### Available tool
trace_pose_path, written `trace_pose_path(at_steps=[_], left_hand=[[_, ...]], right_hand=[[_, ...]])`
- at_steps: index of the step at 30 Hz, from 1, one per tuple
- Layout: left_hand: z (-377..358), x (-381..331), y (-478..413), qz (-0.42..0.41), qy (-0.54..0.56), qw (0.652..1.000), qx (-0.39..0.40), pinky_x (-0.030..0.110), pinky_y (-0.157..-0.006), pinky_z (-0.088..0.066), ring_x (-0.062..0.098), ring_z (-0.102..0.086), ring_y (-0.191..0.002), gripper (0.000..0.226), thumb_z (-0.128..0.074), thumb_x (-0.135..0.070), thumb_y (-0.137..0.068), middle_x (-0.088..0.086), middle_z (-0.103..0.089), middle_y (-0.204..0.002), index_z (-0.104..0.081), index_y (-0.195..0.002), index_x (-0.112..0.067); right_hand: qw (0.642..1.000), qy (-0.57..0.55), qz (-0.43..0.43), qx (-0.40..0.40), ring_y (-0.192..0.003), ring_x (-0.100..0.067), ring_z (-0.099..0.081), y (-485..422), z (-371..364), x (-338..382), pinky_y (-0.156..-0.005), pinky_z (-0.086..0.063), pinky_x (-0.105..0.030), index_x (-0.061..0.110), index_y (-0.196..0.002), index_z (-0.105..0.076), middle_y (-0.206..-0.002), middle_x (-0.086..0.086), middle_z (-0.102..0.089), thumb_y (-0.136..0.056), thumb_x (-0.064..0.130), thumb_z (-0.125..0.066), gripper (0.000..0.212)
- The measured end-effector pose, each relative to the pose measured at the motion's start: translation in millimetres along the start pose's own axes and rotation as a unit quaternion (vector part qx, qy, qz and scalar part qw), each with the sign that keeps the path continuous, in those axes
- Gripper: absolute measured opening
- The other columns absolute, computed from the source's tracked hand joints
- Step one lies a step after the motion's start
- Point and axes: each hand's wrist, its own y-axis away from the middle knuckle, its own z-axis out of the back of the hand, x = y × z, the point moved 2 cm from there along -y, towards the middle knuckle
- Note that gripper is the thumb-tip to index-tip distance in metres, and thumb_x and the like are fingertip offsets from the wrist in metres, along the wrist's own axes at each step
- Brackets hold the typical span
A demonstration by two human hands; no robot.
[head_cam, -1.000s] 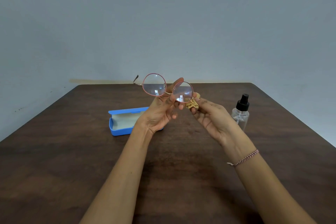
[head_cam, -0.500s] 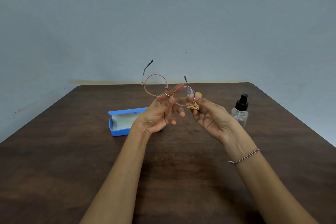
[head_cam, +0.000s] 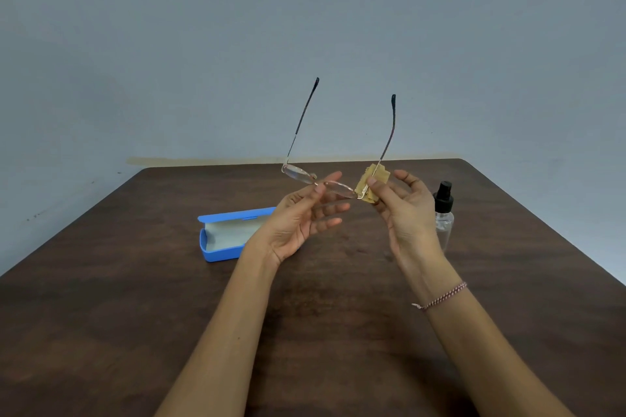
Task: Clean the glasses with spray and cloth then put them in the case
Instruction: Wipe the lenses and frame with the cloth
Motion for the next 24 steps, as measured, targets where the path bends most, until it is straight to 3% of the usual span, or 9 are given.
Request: trace_pose_path(at_steps=[6, 10, 13, 17, 21, 24], left_hand=[[-4, 4, 3, 0.004, 0.045, 0.999, -0.027, 0.024, -0.073, -0.057, 0.022, -0.067, -0.1, 0.047, -0.056, -0.03, -0.08, 0.017, -0.067, -0.114, -0.059, -0.119, -0.004], [-6, 9, 3, -0.009, 0.061, 0.997, -0.042, 0.027, -0.081, -0.056, 0.022, -0.067, -0.1, 0.05, -0.063, -0.016, -0.074, 0.017, -0.067, -0.112, -0.056, -0.122, -0.003], [-7, 12, 0, -0.022, 0.054, 0.996, -0.066, 0.026, -0.08, -0.056, 0.021, -0.067, -0.101, 0.049, -0.066, -0.009, -0.071, 0.016, -0.068, -0.111, -0.059, -0.119, -0.004], [-11, 12, -2, -0.048, 0.052, 0.994, -0.088, 0.024, -0.076, -0.057, 0.018, -0.069, -0.094, 0.034, -0.066, -0.006, -0.068, 0.012, -0.069, -0.107, -0.066, -0.102, -0.003], [-12, 13, -3, -0.084, 0.043, 0.99, -0.107, 0.022, -0.075, -0.057, 0.013, -0.07, -0.084, 0.017, -0.061, 0.001, -0.078, 0.002, -0.074, -0.089, -0.065, -0.094, -0.004], [-10, 14, -4, -0.104, 0.044, 0.986, -0.12, 0.023, -0.074, -0.057, 0.013, -0.07, -0.085, 0.019, -0.066, -0.003, -0.072, 0.0, -0.074, -0.092, -0.066, -0.092, -0.004]], right_hand=[[0.989, 0.095, 0.116, 0.005, -0.073, -0.012, -0.067, -2, 3, 0, -0.075, -0.054, -0.027, 0.017, -0.091, -0.045, -0.073, 0.0, -0.07, -0.078, -0.004, -0.069, 0.035], [0.983, 0.125, 0.136, 0.01, -0.08, -0.015, -0.067, -3, 4, -2, -0.076, -0.054, -0.025, 0.018, -0.09, -0.045, -0.088, -0.011, -0.067, -0.078, -0.003, -0.07, 0.035], [0.982, 0.128, 0.14, 0.016, -0.08, -0.012, -0.067, -2, 4, -3, -0.075, -0.054, -0.022, 0.018, -0.09, -0.046, -0.087, -0.008, -0.066, -0.078, -0.004, -0.07, 0.035], [0.987, 0.106, 0.117, 0.029, -0.081, -0.012, -0.067, -4, 6, -5, -0.073, -0.055, -0.021, 0.016, -0.094, -0.049, -0.088, -0.007, -0.068, -0.077, -0.002, -0.07, 0.032], [0.997, 0.035, 0.032, 0.054, -0.078, -0.01, -0.069, -8, 7, -7, -0.068, -0.055, -0.02, 0.012, -0.097, -0.057, -0.081, 0.0, -0.073, -0.08, -0.001, -0.065, 0.023], [0.998, -0.001, -0.008, 0.067, -0.075, -0.009, -0.069, -10, 7, -9, -0.069, -0.056, -0.019, 0.007, -0.098, -0.061, -0.077, 0.001, -0.074, -0.085, -0.001, -0.058, 0.016]])
